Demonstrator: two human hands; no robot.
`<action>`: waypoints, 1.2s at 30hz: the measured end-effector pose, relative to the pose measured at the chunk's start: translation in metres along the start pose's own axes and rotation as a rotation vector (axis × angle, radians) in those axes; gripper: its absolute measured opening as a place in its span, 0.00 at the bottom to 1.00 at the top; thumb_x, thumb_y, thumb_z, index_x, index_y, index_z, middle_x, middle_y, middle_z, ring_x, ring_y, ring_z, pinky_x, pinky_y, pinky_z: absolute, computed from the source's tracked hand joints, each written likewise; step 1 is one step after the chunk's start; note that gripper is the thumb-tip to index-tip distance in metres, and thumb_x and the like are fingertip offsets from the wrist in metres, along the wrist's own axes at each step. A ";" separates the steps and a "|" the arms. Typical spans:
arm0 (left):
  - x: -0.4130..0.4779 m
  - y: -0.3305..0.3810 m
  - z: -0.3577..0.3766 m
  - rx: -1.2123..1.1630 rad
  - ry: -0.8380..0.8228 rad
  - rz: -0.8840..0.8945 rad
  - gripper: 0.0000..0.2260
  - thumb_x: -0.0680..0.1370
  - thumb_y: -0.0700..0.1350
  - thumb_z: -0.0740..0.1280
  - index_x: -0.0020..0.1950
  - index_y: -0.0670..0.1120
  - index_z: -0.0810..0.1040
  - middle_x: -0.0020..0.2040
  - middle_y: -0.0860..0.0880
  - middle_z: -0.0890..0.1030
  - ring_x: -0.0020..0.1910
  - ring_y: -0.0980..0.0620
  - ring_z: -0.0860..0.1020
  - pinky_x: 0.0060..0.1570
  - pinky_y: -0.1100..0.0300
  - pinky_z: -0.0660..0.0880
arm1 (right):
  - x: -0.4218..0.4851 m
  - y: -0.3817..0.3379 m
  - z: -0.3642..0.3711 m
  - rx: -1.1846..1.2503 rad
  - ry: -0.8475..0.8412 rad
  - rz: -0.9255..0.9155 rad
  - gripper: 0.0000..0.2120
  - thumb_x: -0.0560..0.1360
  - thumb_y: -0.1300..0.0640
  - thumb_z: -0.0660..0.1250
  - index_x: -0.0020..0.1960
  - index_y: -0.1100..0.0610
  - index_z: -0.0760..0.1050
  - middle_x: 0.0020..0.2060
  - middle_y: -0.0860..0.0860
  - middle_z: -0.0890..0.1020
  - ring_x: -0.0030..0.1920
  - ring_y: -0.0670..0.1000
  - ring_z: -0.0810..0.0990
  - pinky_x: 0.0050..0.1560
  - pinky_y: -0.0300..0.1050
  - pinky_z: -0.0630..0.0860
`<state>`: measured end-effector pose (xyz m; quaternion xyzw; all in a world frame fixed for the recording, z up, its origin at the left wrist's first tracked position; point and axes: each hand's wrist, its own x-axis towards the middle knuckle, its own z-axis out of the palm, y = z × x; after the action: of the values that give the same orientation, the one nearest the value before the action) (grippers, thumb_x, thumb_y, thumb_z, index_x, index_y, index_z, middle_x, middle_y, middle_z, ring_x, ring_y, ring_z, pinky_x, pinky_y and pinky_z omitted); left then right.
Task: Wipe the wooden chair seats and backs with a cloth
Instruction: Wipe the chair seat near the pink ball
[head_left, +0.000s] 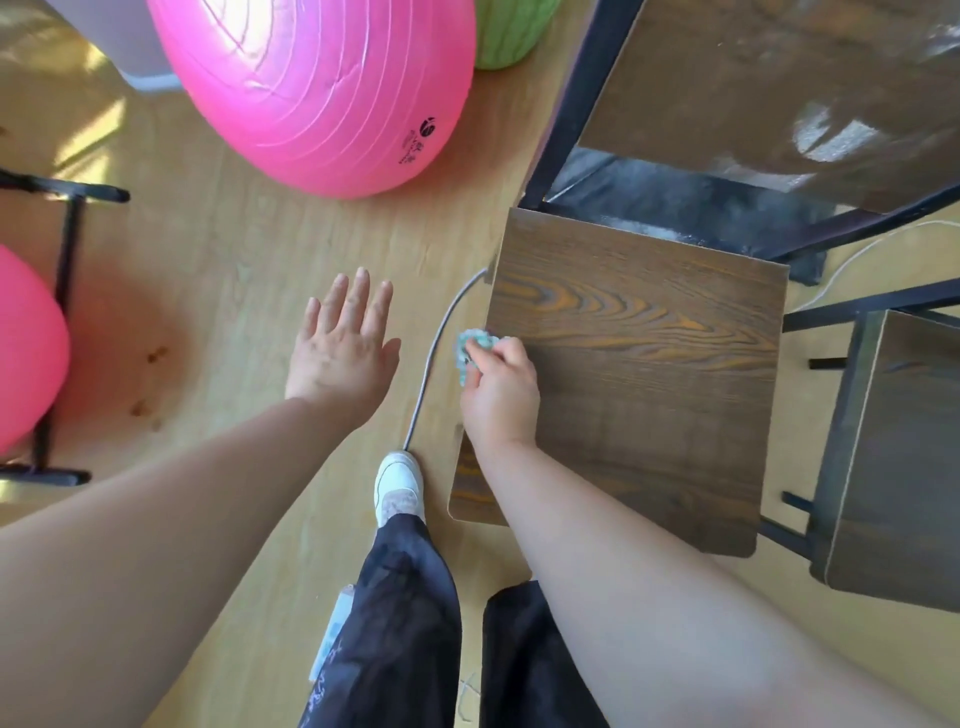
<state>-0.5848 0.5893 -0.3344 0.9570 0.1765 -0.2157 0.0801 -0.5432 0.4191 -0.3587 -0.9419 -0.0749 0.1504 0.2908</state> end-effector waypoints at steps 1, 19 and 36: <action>0.000 -0.004 -0.001 0.002 -0.003 -0.002 0.29 0.83 0.55 0.50 0.81 0.48 0.45 0.82 0.46 0.46 0.80 0.46 0.44 0.78 0.46 0.47 | -0.001 -0.007 0.005 -0.001 -0.017 0.001 0.15 0.73 0.65 0.68 0.58 0.56 0.83 0.49 0.55 0.78 0.46 0.60 0.76 0.47 0.51 0.78; 0.018 0.086 -0.044 0.024 -0.003 0.173 0.28 0.85 0.54 0.47 0.81 0.50 0.39 0.81 0.48 0.39 0.80 0.47 0.38 0.78 0.47 0.41 | 0.052 0.066 -0.114 0.234 0.301 0.442 0.13 0.81 0.59 0.63 0.63 0.58 0.80 0.54 0.48 0.73 0.48 0.47 0.76 0.52 0.35 0.72; 0.071 0.216 -0.031 0.046 0.007 0.192 0.27 0.84 0.55 0.47 0.81 0.51 0.40 0.82 0.48 0.41 0.80 0.48 0.39 0.78 0.48 0.43 | 0.171 0.190 -0.222 0.054 0.305 0.586 0.17 0.81 0.52 0.63 0.68 0.56 0.75 0.61 0.54 0.74 0.60 0.54 0.78 0.56 0.45 0.78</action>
<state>-0.4328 0.4183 -0.3218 0.9719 0.0794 -0.2074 0.0779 -0.2987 0.1861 -0.3334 -0.9271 0.2474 0.0869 0.2679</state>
